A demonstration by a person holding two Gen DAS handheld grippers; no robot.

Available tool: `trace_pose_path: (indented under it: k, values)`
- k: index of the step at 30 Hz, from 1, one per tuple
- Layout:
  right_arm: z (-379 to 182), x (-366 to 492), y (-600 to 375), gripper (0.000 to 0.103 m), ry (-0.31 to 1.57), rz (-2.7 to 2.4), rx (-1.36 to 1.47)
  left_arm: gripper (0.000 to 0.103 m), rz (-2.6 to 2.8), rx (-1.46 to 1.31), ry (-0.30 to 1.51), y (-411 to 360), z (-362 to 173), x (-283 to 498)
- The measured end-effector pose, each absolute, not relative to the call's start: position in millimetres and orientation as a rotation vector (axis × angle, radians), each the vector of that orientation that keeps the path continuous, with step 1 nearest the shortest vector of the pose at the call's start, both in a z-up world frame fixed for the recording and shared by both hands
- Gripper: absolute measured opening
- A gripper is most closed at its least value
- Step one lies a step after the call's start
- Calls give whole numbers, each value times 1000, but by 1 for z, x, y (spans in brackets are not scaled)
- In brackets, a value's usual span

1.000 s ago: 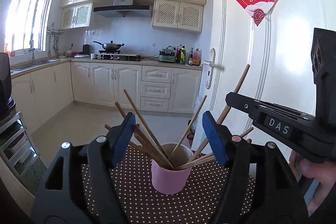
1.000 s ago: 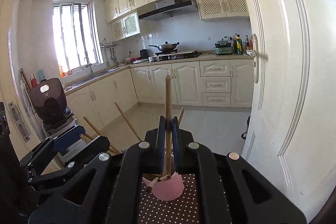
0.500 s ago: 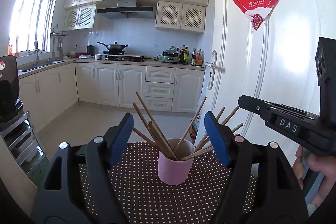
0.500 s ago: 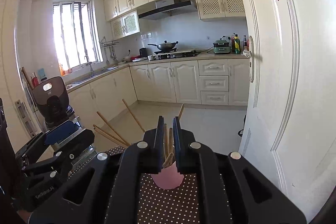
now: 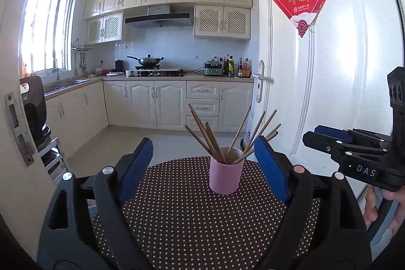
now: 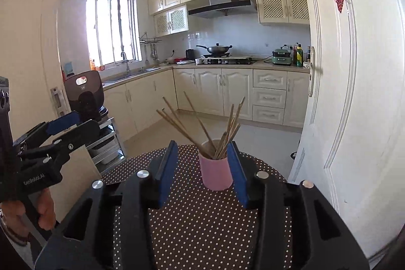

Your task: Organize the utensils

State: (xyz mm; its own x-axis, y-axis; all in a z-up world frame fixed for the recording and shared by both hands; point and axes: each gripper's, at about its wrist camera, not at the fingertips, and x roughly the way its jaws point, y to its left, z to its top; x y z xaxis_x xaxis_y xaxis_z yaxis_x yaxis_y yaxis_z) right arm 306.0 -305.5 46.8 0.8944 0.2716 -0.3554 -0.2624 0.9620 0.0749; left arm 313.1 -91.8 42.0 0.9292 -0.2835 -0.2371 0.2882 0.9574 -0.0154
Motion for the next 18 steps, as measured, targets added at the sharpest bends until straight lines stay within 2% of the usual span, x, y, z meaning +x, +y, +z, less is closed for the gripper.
trace_pose_path:
  k: [9, 18]
  values:
    - [25, 233, -293, 75, 303, 248, -34, 90, -267, 93, 164, -77, 29, 231]
    - [13, 161, -274, 90, 165, 239, -42, 94, -240, 72, 154, -70, 17, 164]
